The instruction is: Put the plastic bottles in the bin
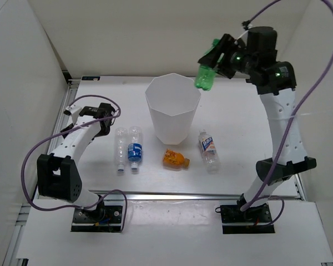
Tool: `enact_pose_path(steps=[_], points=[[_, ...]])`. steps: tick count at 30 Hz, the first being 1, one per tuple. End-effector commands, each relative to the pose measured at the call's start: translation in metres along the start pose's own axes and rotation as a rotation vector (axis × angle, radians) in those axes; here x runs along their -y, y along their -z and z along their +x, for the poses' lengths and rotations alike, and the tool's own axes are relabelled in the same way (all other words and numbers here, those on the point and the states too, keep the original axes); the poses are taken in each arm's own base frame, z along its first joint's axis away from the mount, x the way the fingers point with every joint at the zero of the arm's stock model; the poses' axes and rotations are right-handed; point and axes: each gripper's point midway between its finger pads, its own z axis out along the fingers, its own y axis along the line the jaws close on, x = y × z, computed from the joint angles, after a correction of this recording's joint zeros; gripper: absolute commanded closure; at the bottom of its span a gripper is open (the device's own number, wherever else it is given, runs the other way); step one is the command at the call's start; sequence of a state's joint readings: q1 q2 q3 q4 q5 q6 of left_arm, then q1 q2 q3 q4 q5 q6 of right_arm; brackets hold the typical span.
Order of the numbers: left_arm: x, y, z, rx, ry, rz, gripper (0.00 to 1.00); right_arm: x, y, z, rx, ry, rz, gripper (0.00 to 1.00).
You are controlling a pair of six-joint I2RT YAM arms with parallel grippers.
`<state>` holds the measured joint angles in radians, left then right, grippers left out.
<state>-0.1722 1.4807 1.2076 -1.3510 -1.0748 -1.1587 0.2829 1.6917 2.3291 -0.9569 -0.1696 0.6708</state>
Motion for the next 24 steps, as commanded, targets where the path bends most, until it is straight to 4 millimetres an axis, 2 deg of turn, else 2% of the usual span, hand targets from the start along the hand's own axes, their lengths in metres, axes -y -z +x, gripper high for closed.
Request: enact_pose_path(steps=[1, 2, 3, 5, 8, 10, 11, 12, 13, 14, 15, 16, 18, 19, 20, 21, 22, 23, 24], points=[[-0.014, 0.014, 0.003, 0.038, -0.082, 0.023, 0.00, -0.009, -0.052, 0.055, -0.202, -0.033, -0.052, 0.82], [-0.012, 0.016, 0.005, 0.034, -0.086, 0.034, 0.00, -0.022, -0.058, 0.069, -0.245, -0.023, -0.087, 0.82], [-0.011, 0.019, 0.004, 0.038, -0.083, 0.046, 0.00, -0.018, -0.075, 0.084, -0.299, -0.018, -0.081, 0.81], [-0.010, 0.022, 0.003, 0.044, -0.092, 0.058, 0.00, -0.026, -0.090, 0.104, -0.349, 0.017, -0.093, 0.80], [-0.005, 0.028, -0.003, 0.064, -0.118, 0.078, 0.00, -0.026, -0.102, 0.116, -0.375, 0.033, -0.086, 0.74], [-0.005, 0.030, -0.006, 0.067, -0.133, 0.082, 0.00, -0.026, -0.102, 0.116, -0.375, 0.033, -0.086, 0.60], [-0.003, 0.032, -0.005, 0.072, -0.139, 0.091, 0.00, -0.026, -0.102, 0.109, -0.356, 0.033, -0.092, 0.52], [-0.003, 0.032, -0.005, 0.072, -0.139, 0.091, 0.00, -0.026, -0.102, 0.109, -0.355, 0.033, -0.092, 0.39], [0.000, 0.033, -0.003, 0.074, -0.155, 0.094, 0.00, -0.029, -0.098, 0.107, -0.349, 0.035, -0.098, 0.31], [0.002, 0.033, -0.002, 0.073, -0.163, 0.090, 0.00, -0.030, -0.093, 0.098, -0.324, 0.047, -0.109, 0.00], [0.001, 0.031, 0.001, 0.072, -0.171, 0.086, 0.00, -0.030, -0.093, 0.098, -0.324, 0.047, -0.109, 0.00], [0.002, 0.033, 0.001, 0.075, -0.175, 0.093, 0.00, -0.035, -0.080, 0.088, -0.294, 0.050, -0.124, 0.00], [0.002, 0.033, 0.001, 0.075, -0.176, 0.093, 0.00, -0.038, -0.068, 0.077, -0.263, 0.052, -0.135, 0.00], [0.002, 0.033, 0.001, 0.076, -0.185, 0.093, 0.00, -0.038, -0.051, 0.059, -0.207, 0.061, -0.136, 0.00], [0.003, 0.034, -0.001, 0.077, -0.177, 0.097, 0.00, -0.035, -0.044, 0.053, -0.186, 0.059, -0.126, 0.00], [0.003, 0.034, -0.001, 0.077, -0.177, 0.097, 0.00, -0.027, -0.041, 0.048, -0.162, 0.065, -0.095, 0.00], [0.003, 0.036, -0.003, 0.078, -0.169, 0.101, 0.00, -0.023, -0.023, 0.035, -0.113, 0.062, -0.080, 0.00], [0.004, 0.036, -0.002, 0.068, -0.181, 0.106, 0.00, -0.014, -0.017, 0.031, -0.092, 0.080, -0.054, 0.00], [0.004, 0.036, -0.002, 0.068, -0.181, 0.106, 0.00, 0.013, -0.019, 0.037, -0.110, 0.065, 0.019, 0.00]])
